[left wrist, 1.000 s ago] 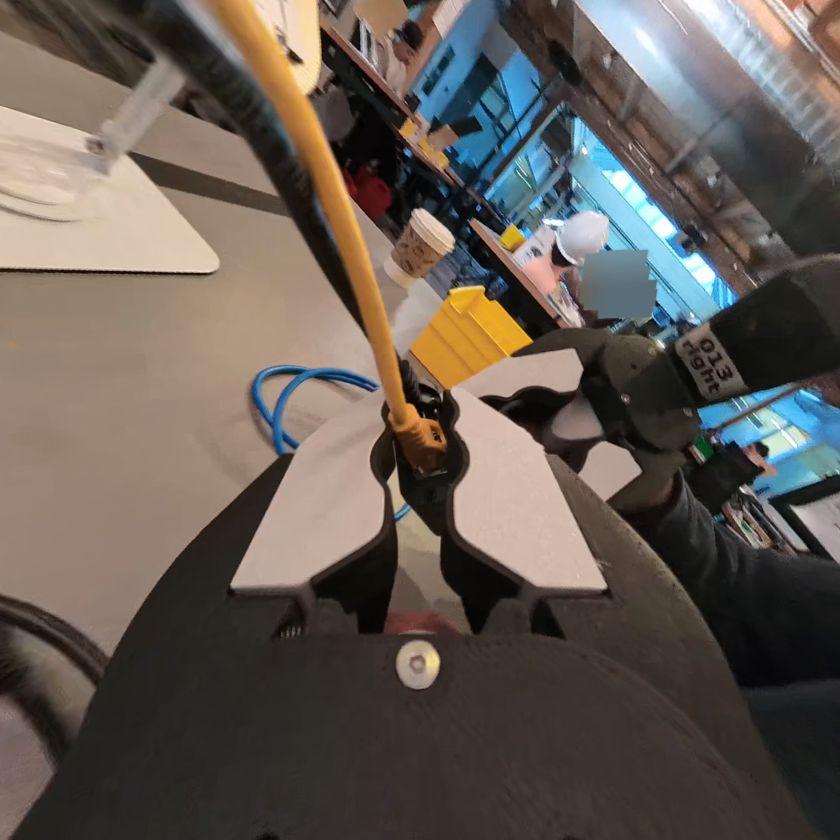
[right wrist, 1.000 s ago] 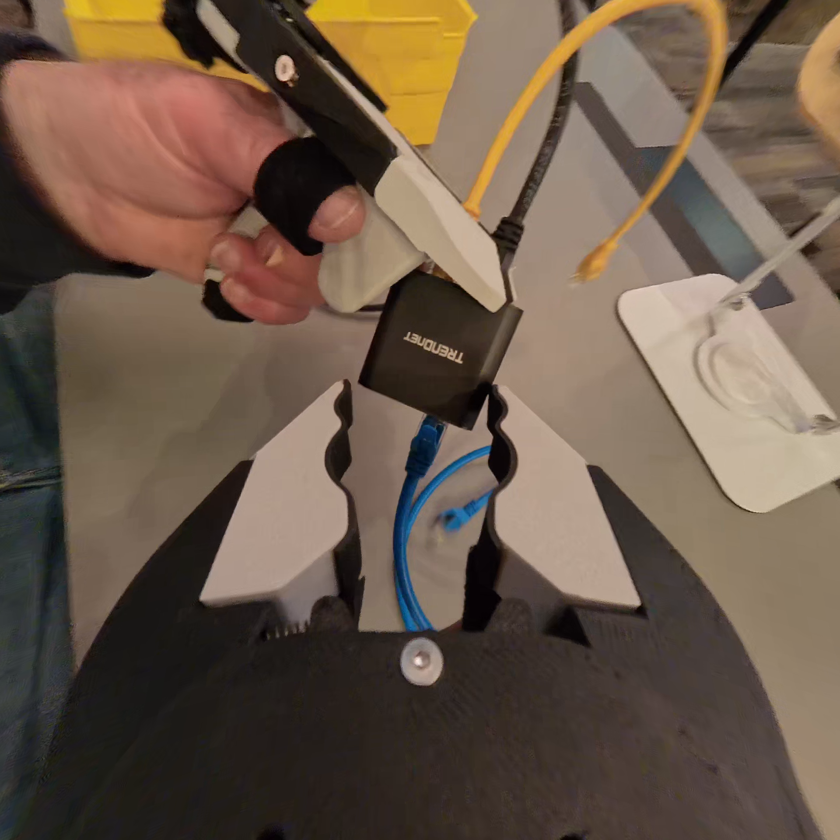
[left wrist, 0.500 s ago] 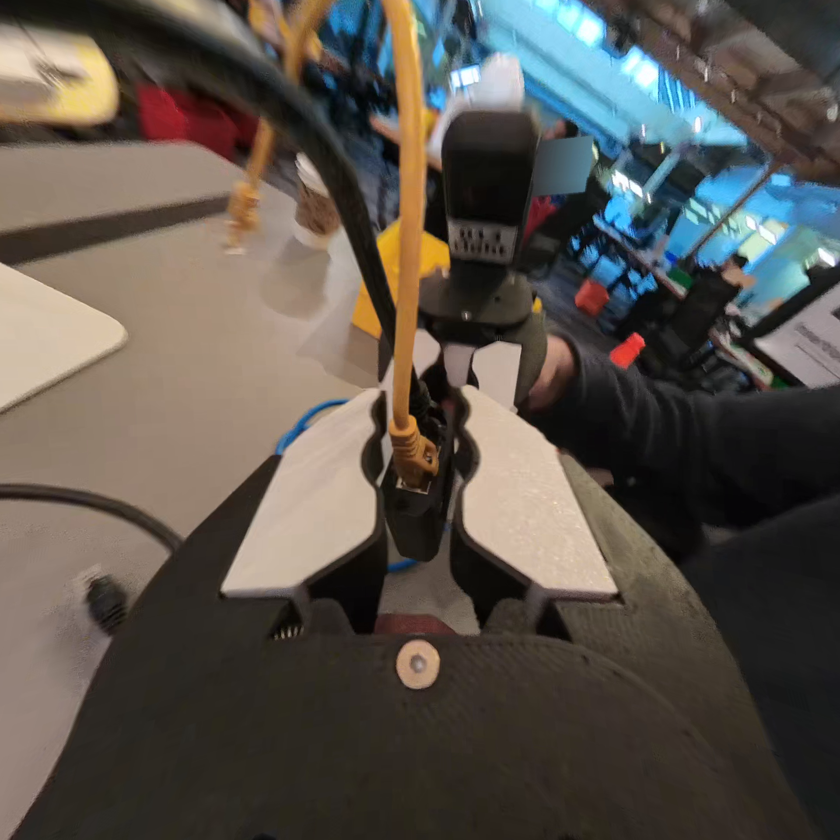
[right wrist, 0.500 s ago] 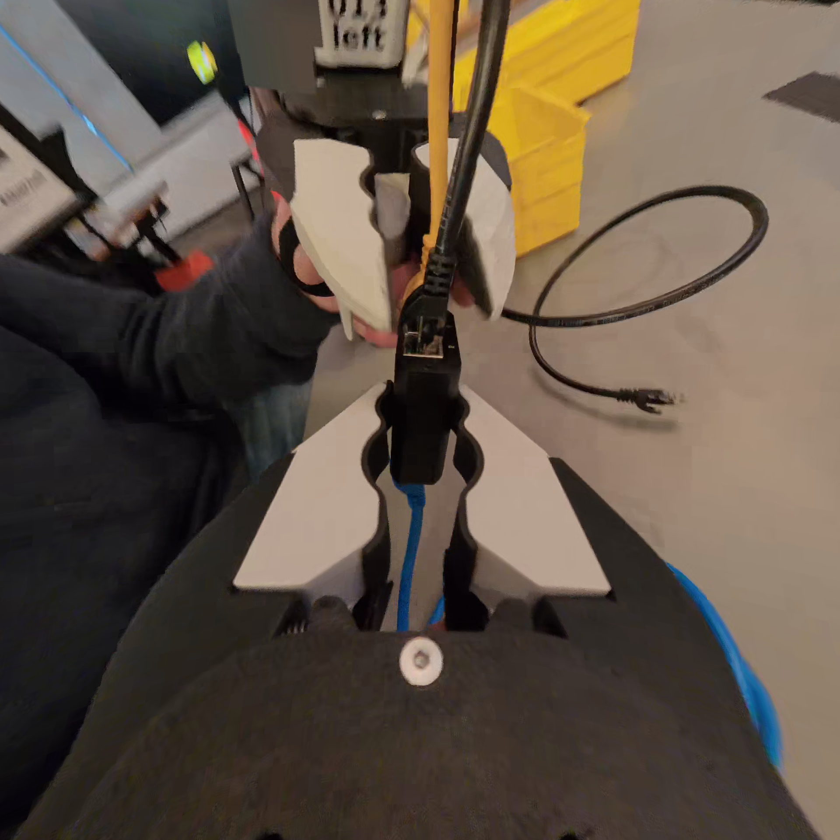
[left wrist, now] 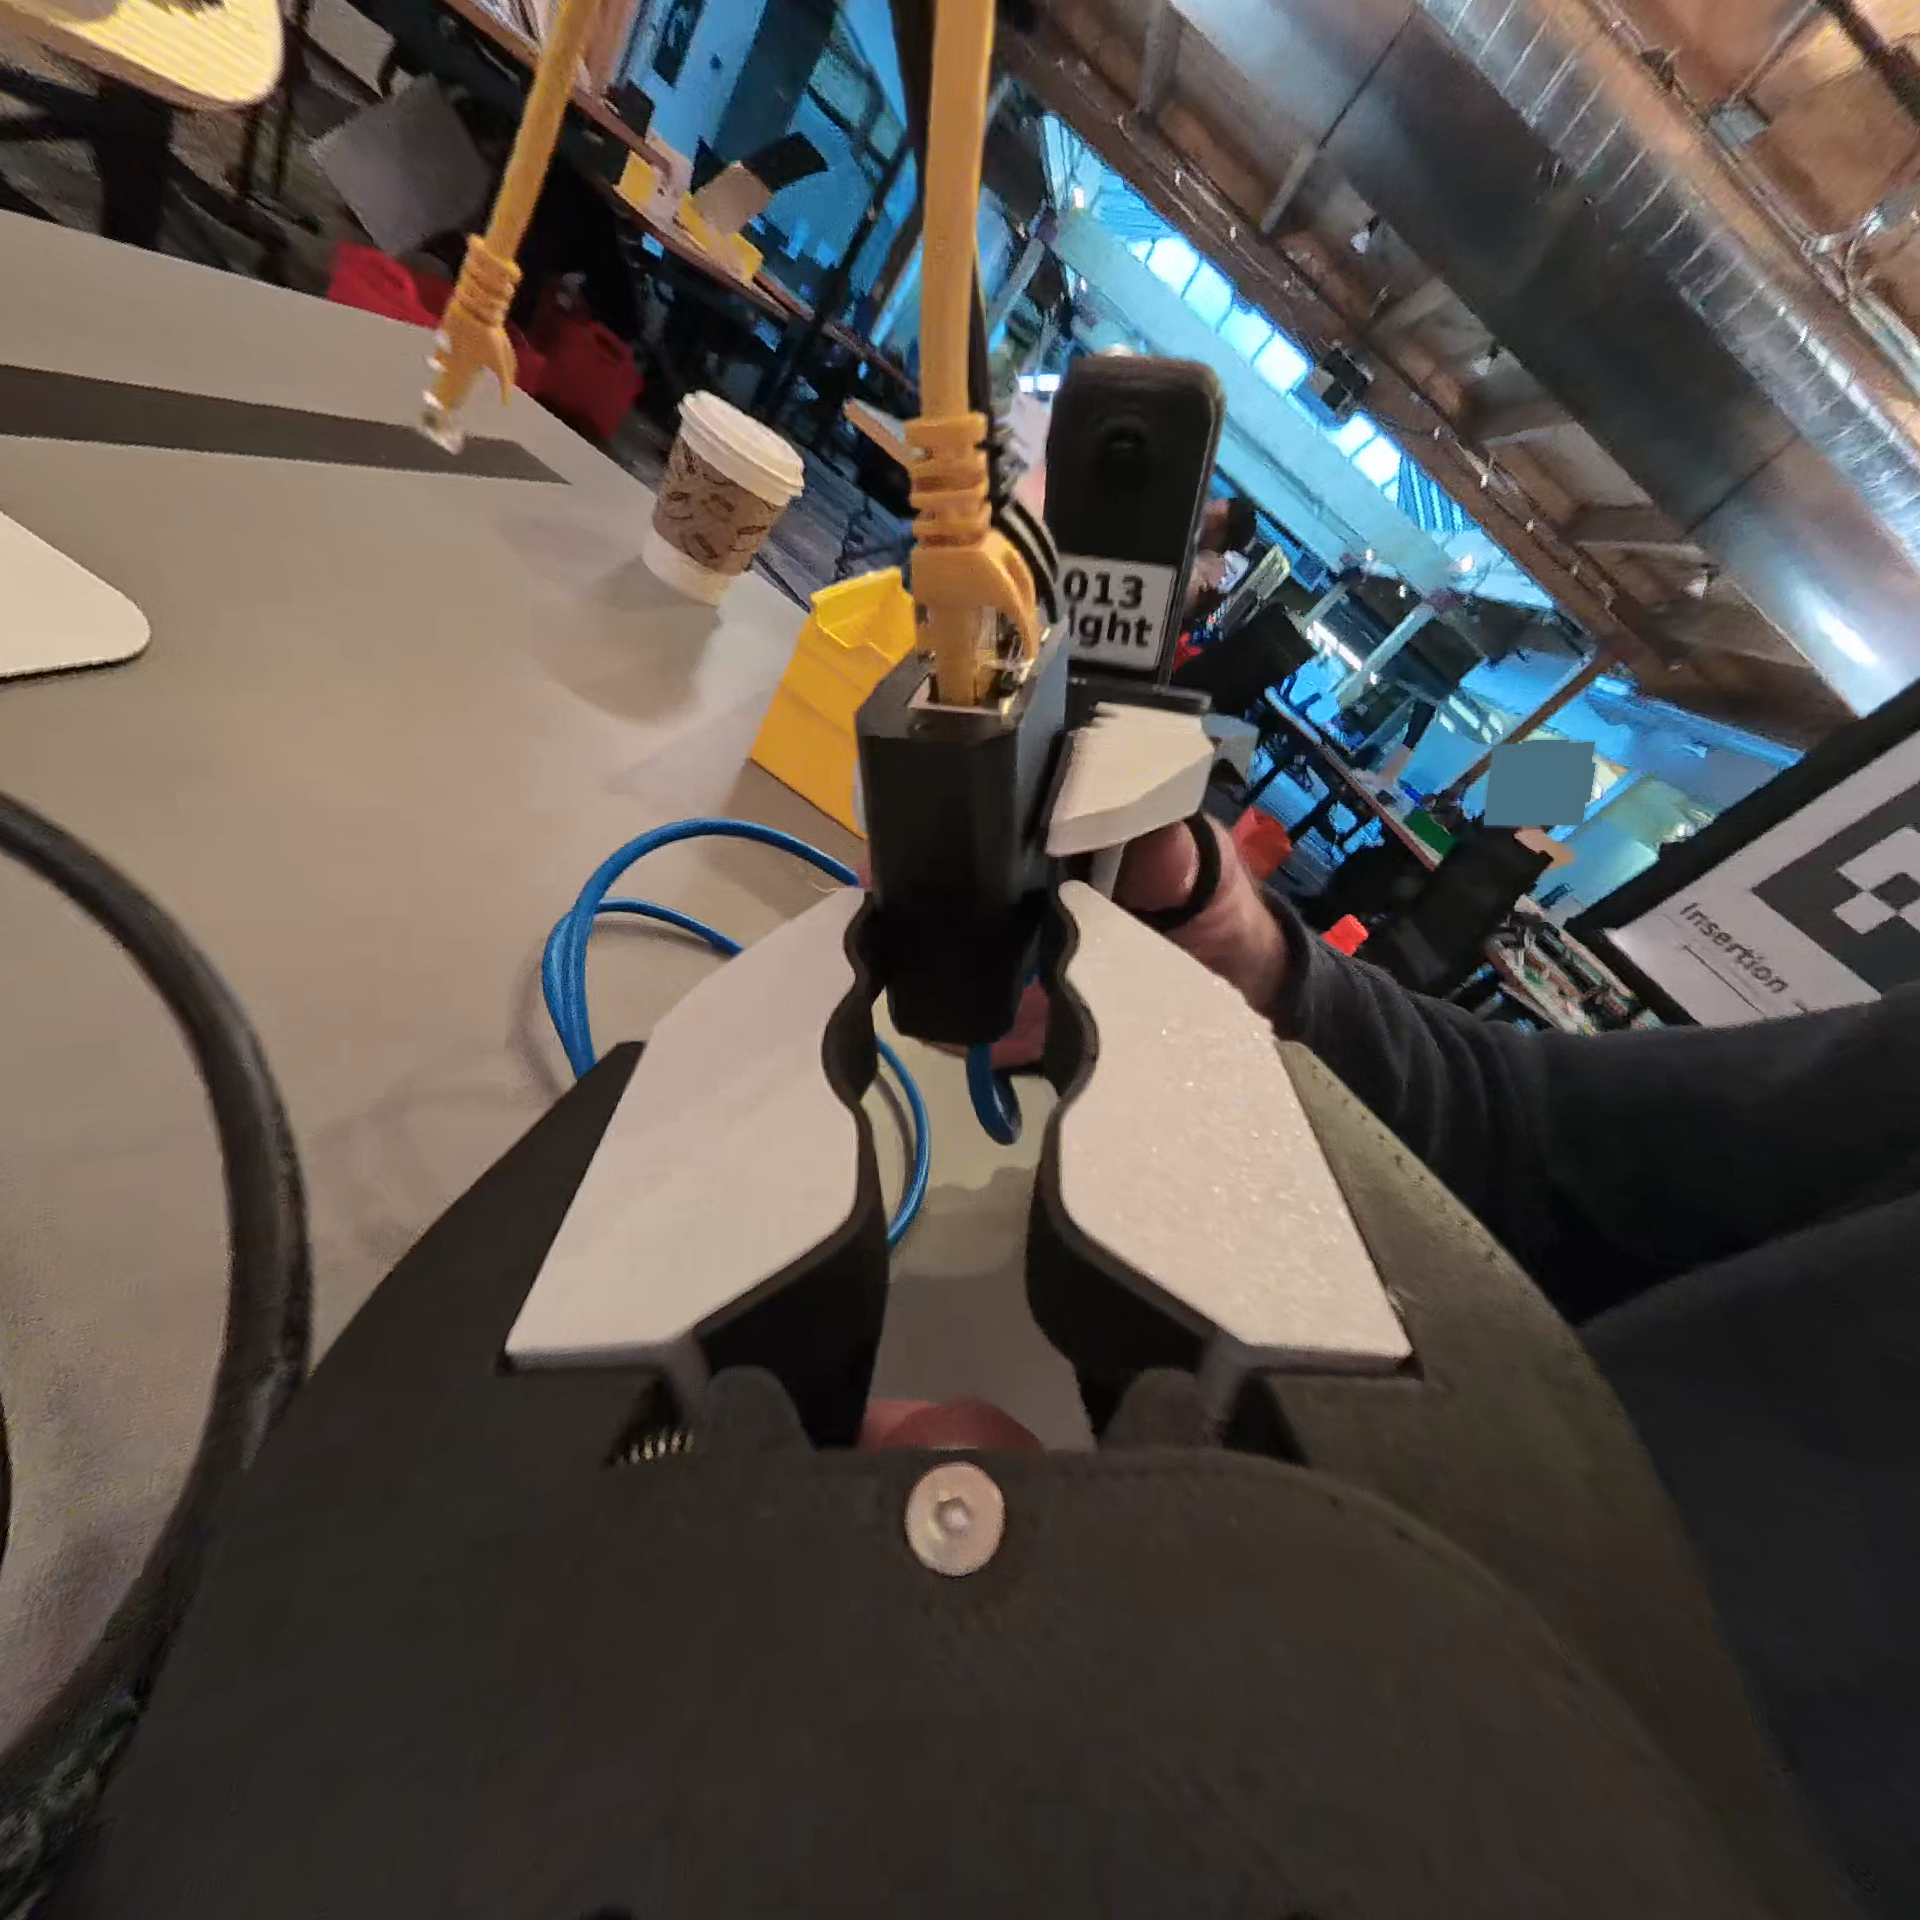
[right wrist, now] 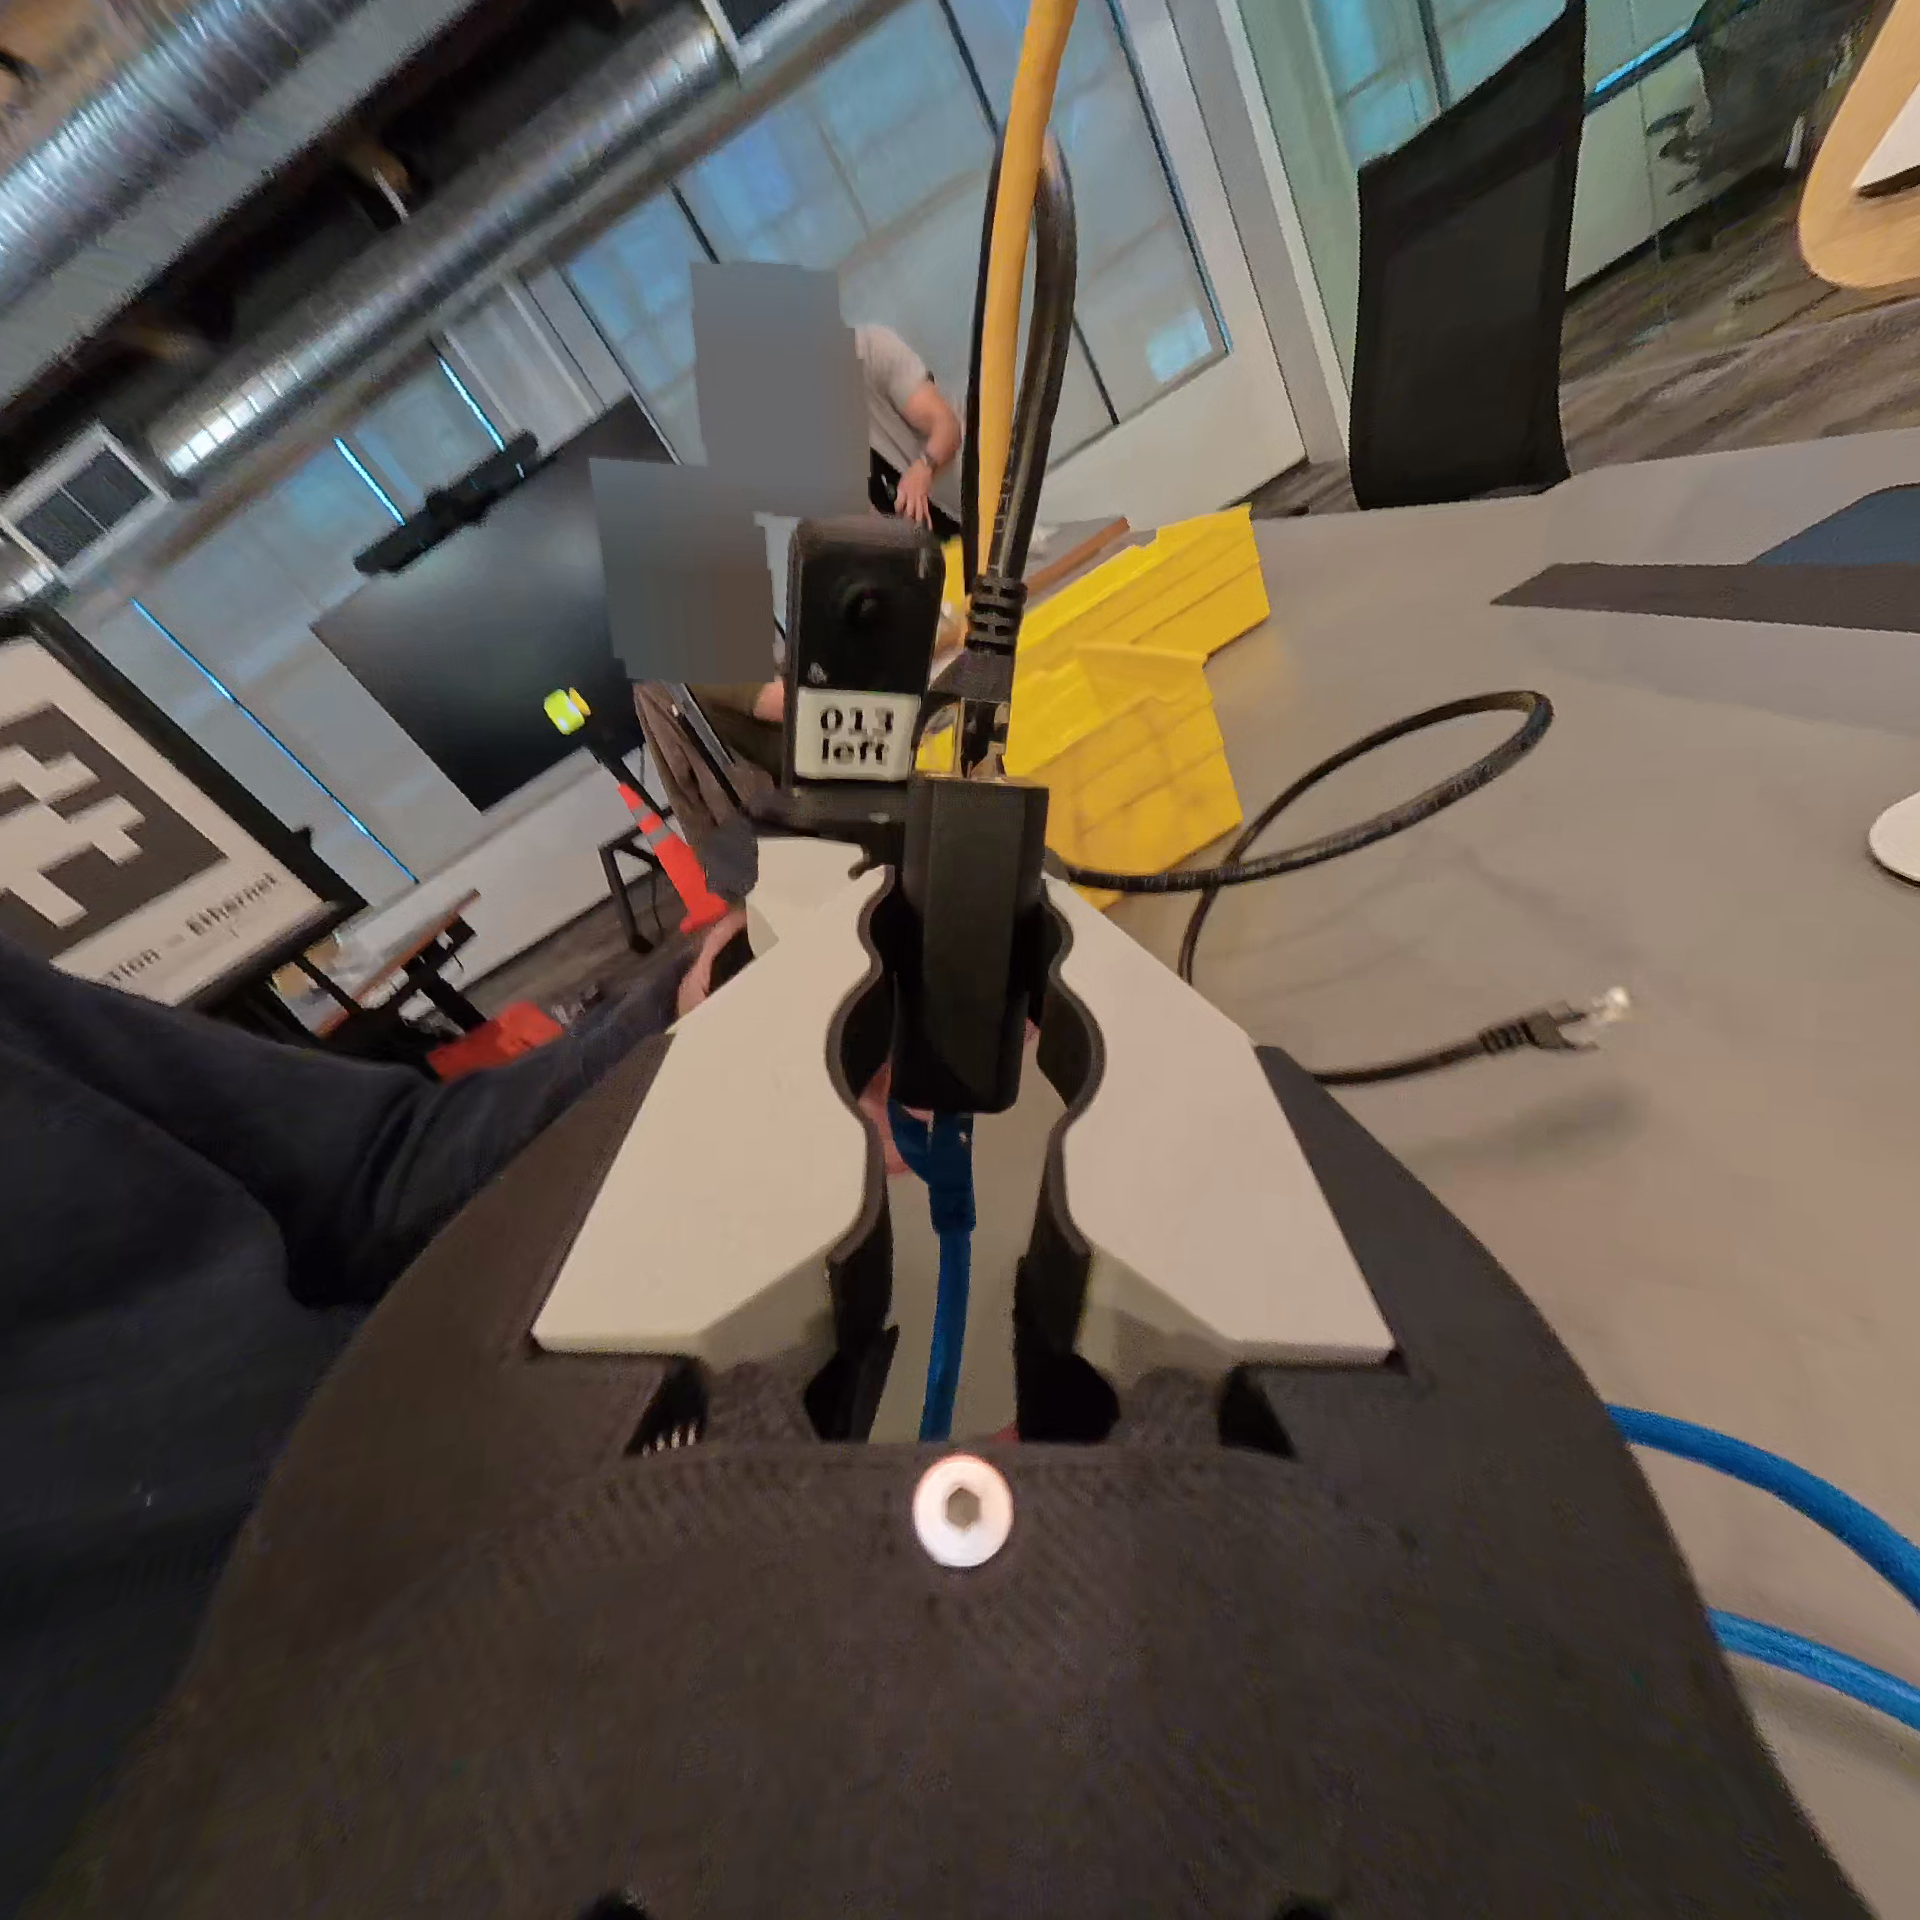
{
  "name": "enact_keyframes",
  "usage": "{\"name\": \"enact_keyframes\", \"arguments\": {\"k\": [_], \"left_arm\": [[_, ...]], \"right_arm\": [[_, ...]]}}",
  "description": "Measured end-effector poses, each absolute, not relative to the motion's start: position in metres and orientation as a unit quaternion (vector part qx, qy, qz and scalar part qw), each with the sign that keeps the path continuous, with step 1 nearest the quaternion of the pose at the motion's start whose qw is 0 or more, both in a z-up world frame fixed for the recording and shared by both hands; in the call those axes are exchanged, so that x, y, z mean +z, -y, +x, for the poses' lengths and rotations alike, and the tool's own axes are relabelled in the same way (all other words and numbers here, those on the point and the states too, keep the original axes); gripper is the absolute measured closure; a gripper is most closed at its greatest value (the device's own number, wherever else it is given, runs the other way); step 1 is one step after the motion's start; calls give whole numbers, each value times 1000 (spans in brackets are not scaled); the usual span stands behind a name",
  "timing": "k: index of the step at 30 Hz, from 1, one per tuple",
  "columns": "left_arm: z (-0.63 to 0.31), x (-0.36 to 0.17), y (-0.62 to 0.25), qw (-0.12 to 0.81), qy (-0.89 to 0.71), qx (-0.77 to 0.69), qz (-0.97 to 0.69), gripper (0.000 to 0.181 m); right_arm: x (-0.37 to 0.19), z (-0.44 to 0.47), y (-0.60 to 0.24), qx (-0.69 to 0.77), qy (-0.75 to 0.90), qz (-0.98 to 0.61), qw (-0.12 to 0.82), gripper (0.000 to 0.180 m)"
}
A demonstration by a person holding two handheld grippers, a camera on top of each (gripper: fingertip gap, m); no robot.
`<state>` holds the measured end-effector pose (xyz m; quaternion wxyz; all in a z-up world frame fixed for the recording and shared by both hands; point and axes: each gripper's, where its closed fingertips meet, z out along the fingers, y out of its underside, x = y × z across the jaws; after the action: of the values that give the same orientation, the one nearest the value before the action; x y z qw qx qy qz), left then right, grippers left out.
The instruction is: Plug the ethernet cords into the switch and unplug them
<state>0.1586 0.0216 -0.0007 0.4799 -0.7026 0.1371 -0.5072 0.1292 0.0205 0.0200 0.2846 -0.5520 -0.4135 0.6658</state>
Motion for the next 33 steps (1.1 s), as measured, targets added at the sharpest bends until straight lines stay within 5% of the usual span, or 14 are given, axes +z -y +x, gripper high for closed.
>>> {"name": "enact_keyframes", "arguments": {"k": [6,15,21,24,29,31,33], "left_arm": [[156,-14,-8,397,-216,-470,-758,157],[140,-20,-5,321,-261,-442,-796,157],[154,-15,-3,306,-264,-468,-786,157],[158,-20,-2,295,-261,-468,-791,157],[153,-11,-13,337,-233,-464,-785,155],[140,20,-23,430,-218,-424,-767,124],[120,61,-20,514,-199,-400,-732,118]], "right_arm": [[7,142,-21,553,540,-565,288,140],[21,167,-30,77,761,-402,503,106],[-25,147,-37,-102,804,-333,483,84],[-33,139,-51,-171,786,-295,516,112],[-34,143,-56,-150,792,-342,483,118],[-21,146,-58,-121,782,-365,491,119],[-3,155,-67,-125,765,-385,502,119]]}}
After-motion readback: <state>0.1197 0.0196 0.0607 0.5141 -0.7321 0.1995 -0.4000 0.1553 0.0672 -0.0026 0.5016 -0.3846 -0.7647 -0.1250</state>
